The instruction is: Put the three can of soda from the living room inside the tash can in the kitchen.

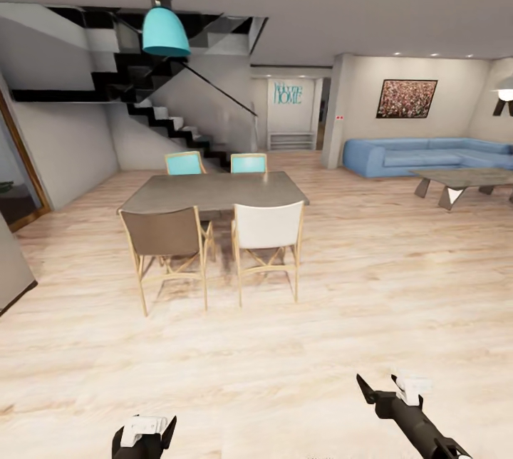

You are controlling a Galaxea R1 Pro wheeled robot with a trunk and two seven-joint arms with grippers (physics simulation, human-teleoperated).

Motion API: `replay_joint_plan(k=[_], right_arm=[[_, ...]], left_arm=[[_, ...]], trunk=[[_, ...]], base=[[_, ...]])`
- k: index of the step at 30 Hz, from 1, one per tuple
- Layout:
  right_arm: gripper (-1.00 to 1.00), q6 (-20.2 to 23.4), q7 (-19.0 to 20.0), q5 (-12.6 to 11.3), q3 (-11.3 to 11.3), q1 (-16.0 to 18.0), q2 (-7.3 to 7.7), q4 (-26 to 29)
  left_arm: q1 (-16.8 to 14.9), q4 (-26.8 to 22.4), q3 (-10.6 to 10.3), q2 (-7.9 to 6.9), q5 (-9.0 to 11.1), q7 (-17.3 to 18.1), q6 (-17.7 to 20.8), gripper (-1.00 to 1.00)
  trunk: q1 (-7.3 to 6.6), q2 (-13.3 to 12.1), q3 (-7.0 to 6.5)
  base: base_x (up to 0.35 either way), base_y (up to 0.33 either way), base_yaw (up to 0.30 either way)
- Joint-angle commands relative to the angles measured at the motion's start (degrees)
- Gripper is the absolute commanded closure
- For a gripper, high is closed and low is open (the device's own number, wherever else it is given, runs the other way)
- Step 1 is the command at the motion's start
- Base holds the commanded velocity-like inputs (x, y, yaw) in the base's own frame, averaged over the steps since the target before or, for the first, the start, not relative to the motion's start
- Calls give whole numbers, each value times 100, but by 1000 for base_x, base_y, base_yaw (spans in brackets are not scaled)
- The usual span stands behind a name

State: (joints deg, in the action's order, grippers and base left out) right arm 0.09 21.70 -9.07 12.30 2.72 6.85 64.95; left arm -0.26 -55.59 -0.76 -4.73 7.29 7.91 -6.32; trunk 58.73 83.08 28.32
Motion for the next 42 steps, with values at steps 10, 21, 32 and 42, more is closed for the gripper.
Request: replay_joint_plan(k=[10,21,32,42], right_arm=[[-100,0,1,-3,0,0,4,0],[-100,0,-44,-2,0,0,-2,0],[-100,0,-49,-4,0,0,7,0],[-100,0,-57,-1,0,0,9,0]], left_arm=[[-1,4,-8,6,-226,-3,-8,-100],[-1,159,-3,24,-636,-7,-17,-100],[-1,237,-3,25,-648,-1,-18,-100],[-1,241,-8,24,-648,2,-18,-100]], trunk=[[0,0,34],[0,0,77],[0,0,120],[0,0,159]], base=[[2,-276,-221],[0,-290,-221],[0,-293,-221],[0,-293,-221]])
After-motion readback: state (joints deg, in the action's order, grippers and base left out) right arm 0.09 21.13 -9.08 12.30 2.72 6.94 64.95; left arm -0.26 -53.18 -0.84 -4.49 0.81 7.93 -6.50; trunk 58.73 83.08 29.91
